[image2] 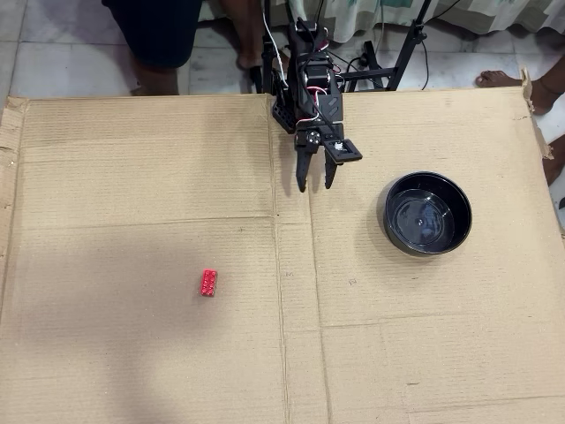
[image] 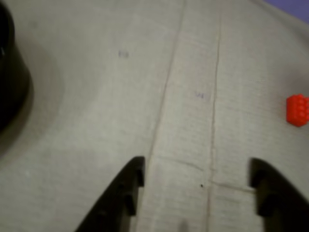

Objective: Grasp a lego block and put it in the bin.

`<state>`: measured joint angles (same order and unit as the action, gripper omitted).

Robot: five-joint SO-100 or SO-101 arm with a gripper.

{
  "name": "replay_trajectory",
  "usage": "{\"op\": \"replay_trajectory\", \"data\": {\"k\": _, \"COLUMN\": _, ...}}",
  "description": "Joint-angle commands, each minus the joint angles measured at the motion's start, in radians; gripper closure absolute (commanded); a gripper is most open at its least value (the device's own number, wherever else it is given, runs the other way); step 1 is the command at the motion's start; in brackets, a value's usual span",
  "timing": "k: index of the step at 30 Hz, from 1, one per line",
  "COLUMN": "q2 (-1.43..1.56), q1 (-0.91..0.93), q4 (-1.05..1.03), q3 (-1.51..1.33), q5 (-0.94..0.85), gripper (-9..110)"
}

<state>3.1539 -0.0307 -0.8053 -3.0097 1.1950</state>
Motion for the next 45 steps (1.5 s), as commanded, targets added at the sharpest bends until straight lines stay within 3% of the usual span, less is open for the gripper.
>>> {"op": "replay_trajectory", "data": {"k": 1, "q2": -0.129, "q1": 0.008, "q4": 0.109, "q3": 0.086, "q5": 0.060, "gripper": 72}}
{"op": "replay_trajectory", "data": {"k": 8, "q2": -0.563, "q1": 0.095, "q4": 0.454, "q3": 0.206, "q5": 0.127, "gripper": 72}}
{"op": "replay_trajectory", "data": {"k": 12, "q2": -0.831, "q1": 0.161, "q4": 0.548, "q3": 0.365, "q5": 0.127, "gripper": 72}}
{"op": "replay_trajectory", "data": {"k": 25, "q2": -1.471, "q1": 0.394, "q4": 0.560, "q3": 0.923, "q5": 0.126, "gripper": 72}}
{"op": "replay_trajectory", "data": {"k": 45, "q2": -1.973, "q1": 0.517, "q4": 0.561, "q3": 1.399, "q5": 0.129, "gripper": 72}}
